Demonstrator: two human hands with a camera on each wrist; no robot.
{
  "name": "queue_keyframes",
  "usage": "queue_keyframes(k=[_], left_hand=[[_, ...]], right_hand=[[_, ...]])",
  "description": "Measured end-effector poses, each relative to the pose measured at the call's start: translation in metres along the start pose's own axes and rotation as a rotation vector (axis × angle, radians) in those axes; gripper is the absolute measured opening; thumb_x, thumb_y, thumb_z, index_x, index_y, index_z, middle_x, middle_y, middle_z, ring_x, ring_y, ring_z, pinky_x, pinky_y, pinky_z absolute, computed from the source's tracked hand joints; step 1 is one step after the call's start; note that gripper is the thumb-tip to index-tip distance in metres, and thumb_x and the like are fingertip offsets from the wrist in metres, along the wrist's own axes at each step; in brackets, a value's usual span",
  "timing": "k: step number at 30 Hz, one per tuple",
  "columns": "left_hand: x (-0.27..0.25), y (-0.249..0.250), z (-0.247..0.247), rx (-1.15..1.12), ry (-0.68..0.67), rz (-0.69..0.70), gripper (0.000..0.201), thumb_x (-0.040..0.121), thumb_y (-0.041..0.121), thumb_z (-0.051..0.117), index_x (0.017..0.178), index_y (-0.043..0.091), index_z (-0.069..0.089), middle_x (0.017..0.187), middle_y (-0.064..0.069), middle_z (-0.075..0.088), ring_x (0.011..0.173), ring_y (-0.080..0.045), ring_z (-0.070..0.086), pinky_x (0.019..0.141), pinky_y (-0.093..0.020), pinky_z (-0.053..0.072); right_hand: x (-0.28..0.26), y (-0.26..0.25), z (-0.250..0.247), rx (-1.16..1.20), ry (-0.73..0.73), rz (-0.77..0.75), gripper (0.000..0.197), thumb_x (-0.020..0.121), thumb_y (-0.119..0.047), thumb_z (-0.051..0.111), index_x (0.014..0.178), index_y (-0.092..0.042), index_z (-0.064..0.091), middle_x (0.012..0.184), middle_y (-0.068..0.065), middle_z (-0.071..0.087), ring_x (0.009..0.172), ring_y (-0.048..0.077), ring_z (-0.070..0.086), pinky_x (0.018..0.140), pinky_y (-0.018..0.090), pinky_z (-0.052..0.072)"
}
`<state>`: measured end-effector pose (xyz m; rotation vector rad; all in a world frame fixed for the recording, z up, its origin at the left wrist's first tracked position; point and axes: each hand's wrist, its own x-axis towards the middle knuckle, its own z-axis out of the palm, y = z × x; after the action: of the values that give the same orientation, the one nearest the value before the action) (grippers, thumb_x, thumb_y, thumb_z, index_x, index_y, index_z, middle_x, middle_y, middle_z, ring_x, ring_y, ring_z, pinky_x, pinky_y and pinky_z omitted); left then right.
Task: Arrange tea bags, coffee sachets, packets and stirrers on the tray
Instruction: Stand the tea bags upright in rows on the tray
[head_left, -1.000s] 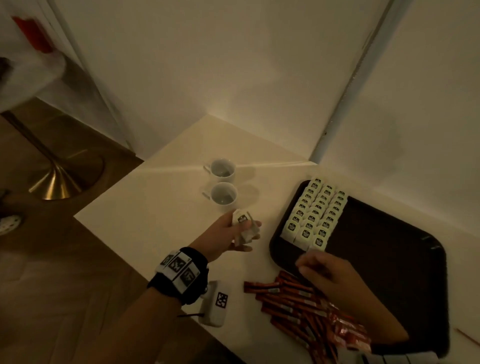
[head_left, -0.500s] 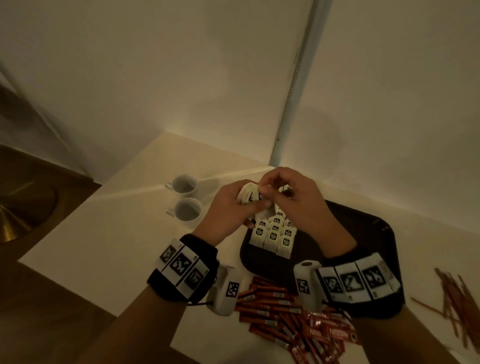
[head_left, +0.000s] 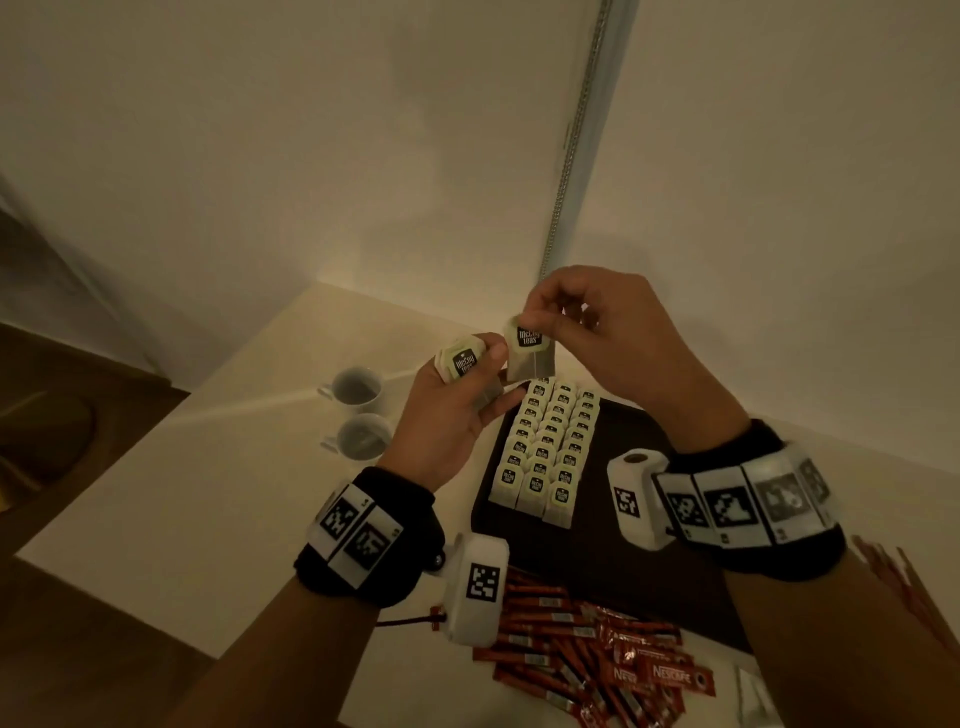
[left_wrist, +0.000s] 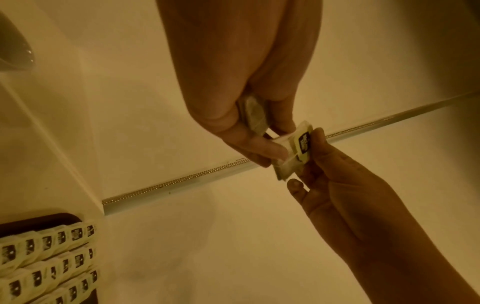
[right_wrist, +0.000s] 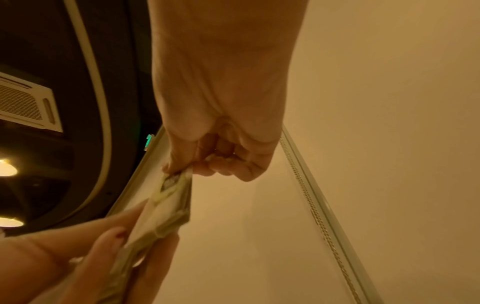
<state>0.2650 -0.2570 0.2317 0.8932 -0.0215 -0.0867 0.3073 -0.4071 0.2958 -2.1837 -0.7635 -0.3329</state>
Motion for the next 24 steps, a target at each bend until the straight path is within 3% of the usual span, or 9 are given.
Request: queue_keyframes(k=[3,5,8,12,15,17,20,24], left_hand=[[0.0,0.0,0.004,0.004,0.025,0.004,0.011,0.075,0.023,0.06,0.083,0.019,0.066,0.079,0.005,0.072,0.074,-0.005,0.068,0.06,-0.019,0.054],[-0.002,-0.001,0.006,0.008,0.035,-0.005,0.009,0.075,0.023,0.061,0.077,0.019,0.068,0.077,0.004,0.071,0.073,-0.005,0.067,0.059,-0.019,0.054],[-0.003,-0.004,0.006,0.001,0.051,-0.047,0.01,0.086,0.023,0.056,0.087,0.015,0.062,0.081,0.002,0.071,0.075,-0.008,0.068,0.057,-0.019,0.053],[-0.005,-0.005,0.009,-0.103,0.037,-0.106,0.012,0.087,0.022,0.054,0.092,0.015,0.062,0.085,0.0,0.073,0.075,-0.013,0.07,0.051,-0.016,0.051],[-0.006,-0.005,0.011,-0.18,0.048,-0.134,0.012,0.092,0.018,0.052,0.089,0.011,0.062,0.081,-0.003,0.072,0.073,-0.014,0.071,0.049,-0.014,0.051],[-0.005,-0.007,0.011,-0.232,0.069,-0.144,0.015,0.091,0.018,0.053,0.093,0.009,0.064,0.085,-0.006,0.072,0.077,-0.016,0.071,0.049,-0.014,0.051],[-0.003,-0.01,0.007,-0.28,0.079,-0.148,0.022,0.081,0.02,0.06,0.099,0.007,0.063,0.102,-0.012,0.068,0.09,-0.019,0.066,0.052,-0.015,0.053],[-0.002,-0.01,0.005,-0.231,0.068,-0.121,0.015,0.077,0.018,0.063,0.09,0.009,0.063,0.091,-0.006,0.068,0.075,-0.009,0.067,0.054,-0.015,0.053]], right_hand=[[0.004,-0.001,-0.002,-0.203,-0.011,-0.083,0.022,0.086,-0.04,0.063,0.075,-0.021,0.06,0.068,-0.014,0.051,0.063,0.0,0.047,0.06,0.011,0.034],[0.006,-0.003,-0.003,-0.298,-0.019,-0.095,0.032,0.086,-0.048,0.057,0.07,-0.021,0.058,0.066,-0.011,0.048,0.062,0.004,0.047,0.059,0.022,0.038],[0.01,-0.009,-0.005,-0.347,-0.011,-0.096,0.043,0.085,-0.055,0.051,0.061,-0.019,0.055,0.06,-0.008,0.047,0.057,0.01,0.048,0.057,0.034,0.044],[0.016,-0.012,-0.005,-0.345,-0.049,-0.068,0.048,0.089,-0.048,0.054,0.053,-0.017,0.051,0.049,-0.003,0.045,0.046,0.01,0.043,0.052,0.029,0.039],[0.018,-0.016,-0.006,-0.28,-0.1,0.027,0.055,0.09,-0.057,0.045,0.064,-0.012,0.062,0.054,0.004,0.055,0.05,0.015,0.05,0.055,0.03,0.043],[0.018,-0.016,-0.007,-0.21,-0.133,0.042,0.04,0.089,-0.049,0.053,0.074,-0.015,0.067,0.061,-0.003,0.058,0.057,0.01,0.052,0.06,0.026,0.043],[0.014,-0.012,-0.007,-0.189,-0.117,0.033,0.035,0.088,-0.039,0.06,0.066,-0.012,0.063,0.057,0.002,0.057,0.056,0.015,0.052,0.059,0.028,0.042],[0.012,-0.012,-0.005,-0.2,-0.075,0.058,0.046,0.089,-0.046,0.056,0.062,-0.008,0.057,0.054,0.008,0.052,0.049,0.018,0.046,0.053,0.028,0.039]])
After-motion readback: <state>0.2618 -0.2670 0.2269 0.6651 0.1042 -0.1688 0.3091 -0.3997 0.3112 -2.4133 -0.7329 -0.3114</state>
